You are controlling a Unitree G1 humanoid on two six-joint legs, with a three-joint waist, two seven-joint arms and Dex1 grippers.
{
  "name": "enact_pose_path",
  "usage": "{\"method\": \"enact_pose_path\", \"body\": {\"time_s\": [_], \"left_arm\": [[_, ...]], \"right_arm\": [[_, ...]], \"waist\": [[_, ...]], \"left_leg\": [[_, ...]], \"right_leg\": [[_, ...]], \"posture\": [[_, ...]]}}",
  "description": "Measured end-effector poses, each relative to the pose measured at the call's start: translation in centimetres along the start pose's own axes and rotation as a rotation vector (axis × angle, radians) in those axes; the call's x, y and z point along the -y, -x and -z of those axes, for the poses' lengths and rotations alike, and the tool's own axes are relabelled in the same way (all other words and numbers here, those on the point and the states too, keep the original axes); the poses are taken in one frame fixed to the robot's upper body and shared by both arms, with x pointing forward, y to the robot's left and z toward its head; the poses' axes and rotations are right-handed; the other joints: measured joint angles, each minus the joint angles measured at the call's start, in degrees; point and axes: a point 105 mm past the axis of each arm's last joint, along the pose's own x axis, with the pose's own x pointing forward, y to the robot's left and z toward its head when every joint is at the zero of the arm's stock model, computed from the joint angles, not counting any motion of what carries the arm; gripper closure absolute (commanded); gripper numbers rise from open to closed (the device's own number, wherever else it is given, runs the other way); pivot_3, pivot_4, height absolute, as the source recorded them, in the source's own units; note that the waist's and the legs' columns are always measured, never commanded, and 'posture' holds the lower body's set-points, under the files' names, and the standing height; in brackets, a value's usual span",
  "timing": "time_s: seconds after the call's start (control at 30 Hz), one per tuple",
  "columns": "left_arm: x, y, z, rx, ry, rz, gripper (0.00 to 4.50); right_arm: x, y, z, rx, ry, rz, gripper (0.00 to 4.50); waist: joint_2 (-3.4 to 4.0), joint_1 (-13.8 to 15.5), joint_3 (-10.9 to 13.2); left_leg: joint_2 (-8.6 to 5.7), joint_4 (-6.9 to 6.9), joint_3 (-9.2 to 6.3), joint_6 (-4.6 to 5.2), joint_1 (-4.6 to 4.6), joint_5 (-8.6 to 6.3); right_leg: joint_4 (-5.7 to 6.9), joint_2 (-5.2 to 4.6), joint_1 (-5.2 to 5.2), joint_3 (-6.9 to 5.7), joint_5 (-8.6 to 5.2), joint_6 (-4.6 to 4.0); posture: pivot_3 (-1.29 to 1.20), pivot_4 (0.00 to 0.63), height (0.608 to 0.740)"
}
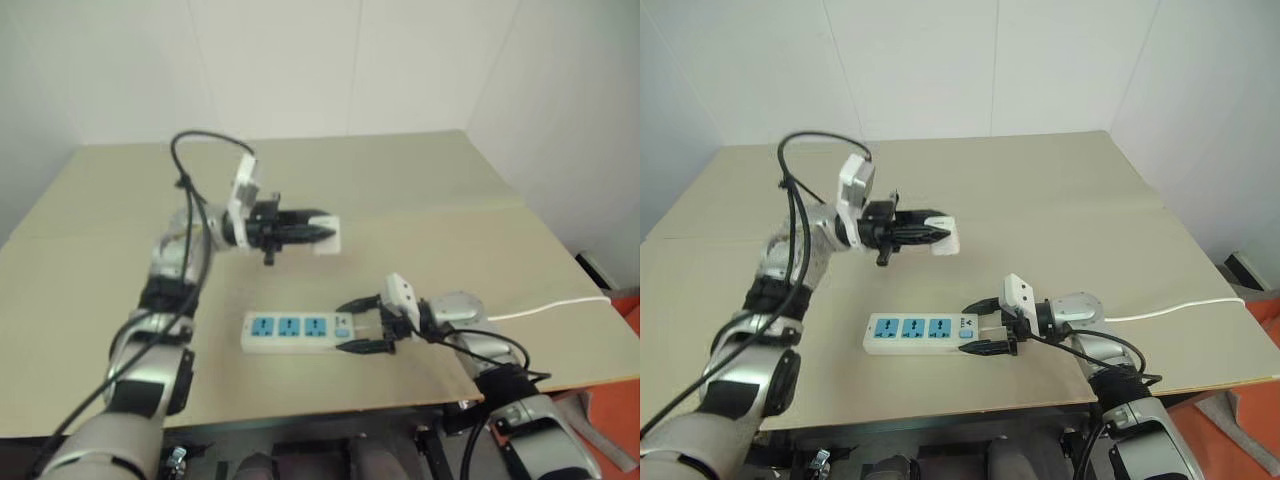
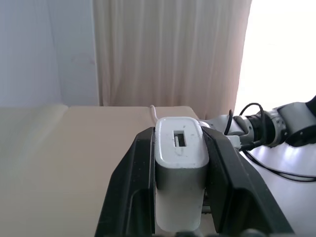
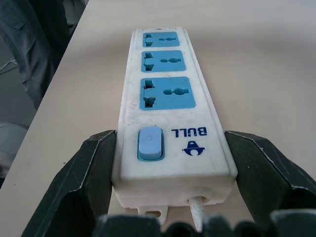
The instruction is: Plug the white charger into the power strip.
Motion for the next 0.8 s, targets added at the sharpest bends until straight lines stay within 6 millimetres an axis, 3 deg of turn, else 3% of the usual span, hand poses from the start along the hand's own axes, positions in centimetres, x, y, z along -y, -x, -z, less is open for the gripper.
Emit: {"method": "enact_pose_path", "body": {"time_s": [0.17, 0.37, 0.8], "left_arm": [[1.7, -0.2, 0.6, -0.019, 0.024, -0.011, 3.49], [2.4, 0.4, 1.3, -0.025, 0.097, -0.061, 3.49], [6.0, 1.7, 5.3, -0.016, 0.167, -0.089, 3.49]], "right_arm": [[0.0, -0.2, 0.2, 0.012, 0.008, 0.0, 1.12], [-0.1, -0.3, 0.4, 0.021, 0.027, 0.004, 1.12], [-0.1, -0.3, 0.7, 0.028, 0.029, 0.029, 1.12]], "waist": [[-0.01, -0.1, -0.1], [-0.01, -0.1, -0.2], [-0.08, -0.1, -0.4]], "left_leg": [[0.01, -0.11, 0.06, -0.01, 0.29, -0.01], [0.01, -0.13, 0.08, -0.03, 0.35, -0.02], [0.0, -0.38, 0.18, -0.06, 0.6, -0.03]], "right_leg": [[-0.03, 0.01, 0.19, 0.07, -0.04, 0.04], [-0.06, 0.01, 0.24, 0.09, -0.13, 0.2], [-0.16, 0.0, 0.38, 0.18, -0.2, 0.26]], "posture": [[0.0, 0.15, 0.74], [0.0, 0.15, 0.74], [0.0, 0.15, 0.74]]}}
